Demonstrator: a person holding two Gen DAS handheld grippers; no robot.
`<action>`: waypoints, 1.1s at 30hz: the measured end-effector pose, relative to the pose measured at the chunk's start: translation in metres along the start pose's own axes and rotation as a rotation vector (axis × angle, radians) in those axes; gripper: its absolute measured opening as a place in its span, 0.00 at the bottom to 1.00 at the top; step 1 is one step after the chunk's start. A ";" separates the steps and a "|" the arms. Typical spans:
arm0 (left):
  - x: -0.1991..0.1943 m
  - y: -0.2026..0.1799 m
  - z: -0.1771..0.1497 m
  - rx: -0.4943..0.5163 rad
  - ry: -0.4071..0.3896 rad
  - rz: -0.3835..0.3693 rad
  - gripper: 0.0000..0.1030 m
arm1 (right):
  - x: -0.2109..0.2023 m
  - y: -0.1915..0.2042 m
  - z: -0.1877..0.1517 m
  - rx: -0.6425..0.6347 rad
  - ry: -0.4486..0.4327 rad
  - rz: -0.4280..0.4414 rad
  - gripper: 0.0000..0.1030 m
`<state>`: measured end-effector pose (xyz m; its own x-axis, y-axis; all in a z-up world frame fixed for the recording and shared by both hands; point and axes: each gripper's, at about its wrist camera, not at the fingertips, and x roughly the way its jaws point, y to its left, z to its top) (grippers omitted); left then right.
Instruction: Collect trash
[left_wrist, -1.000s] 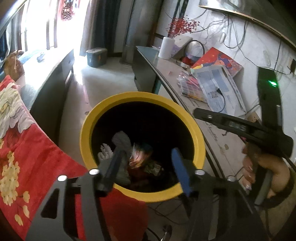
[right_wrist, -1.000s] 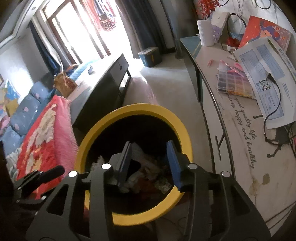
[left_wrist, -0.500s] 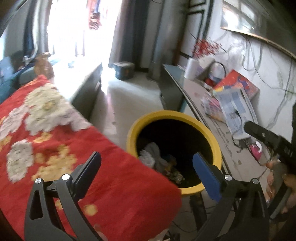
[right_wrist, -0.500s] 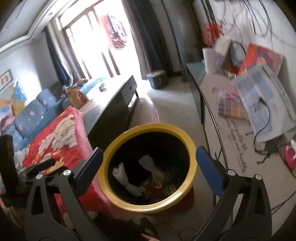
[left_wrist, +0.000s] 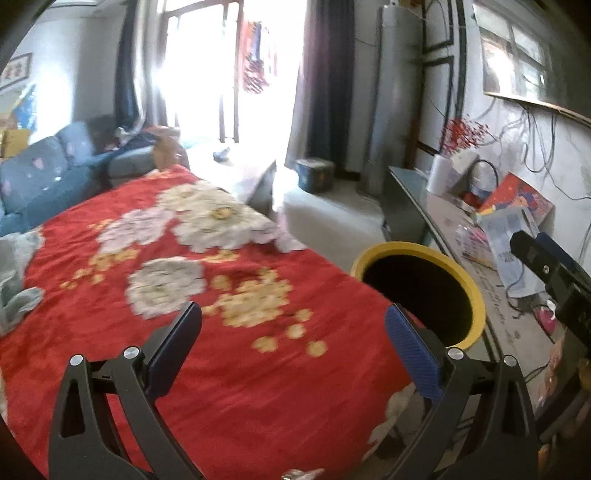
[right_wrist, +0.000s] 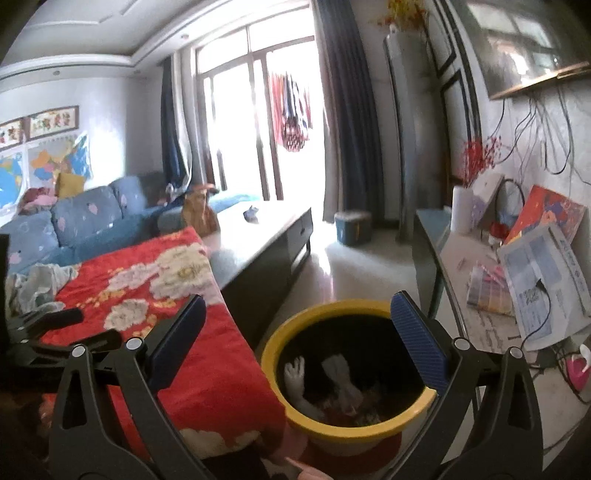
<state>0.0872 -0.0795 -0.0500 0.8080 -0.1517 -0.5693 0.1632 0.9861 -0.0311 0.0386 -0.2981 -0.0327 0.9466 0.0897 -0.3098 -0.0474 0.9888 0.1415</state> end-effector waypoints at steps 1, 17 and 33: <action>-0.007 0.004 -0.003 -0.003 -0.018 0.014 0.94 | -0.003 0.003 -0.001 -0.001 -0.016 0.000 0.89; -0.060 0.046 -0.030 -0.102 -0.157 0.104 0.94 | -0.021 0.035 -0.008 -0.055 -0.095 -0.005 0.89; -0.060 0.047 -0.030 -0.109 -0.154 0.100 0.94 | -0.021 0.039 -0.011 -0.070 -0.090 0.008 0.89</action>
<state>0.0290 -0.0221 -0.0419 0.8955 -0.0536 -0.4418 0.0230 0.9970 -0.0742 0.0131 -0.2601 -0.0307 0.9708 0.0892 -0.2228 -0.0738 0.9943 0.0766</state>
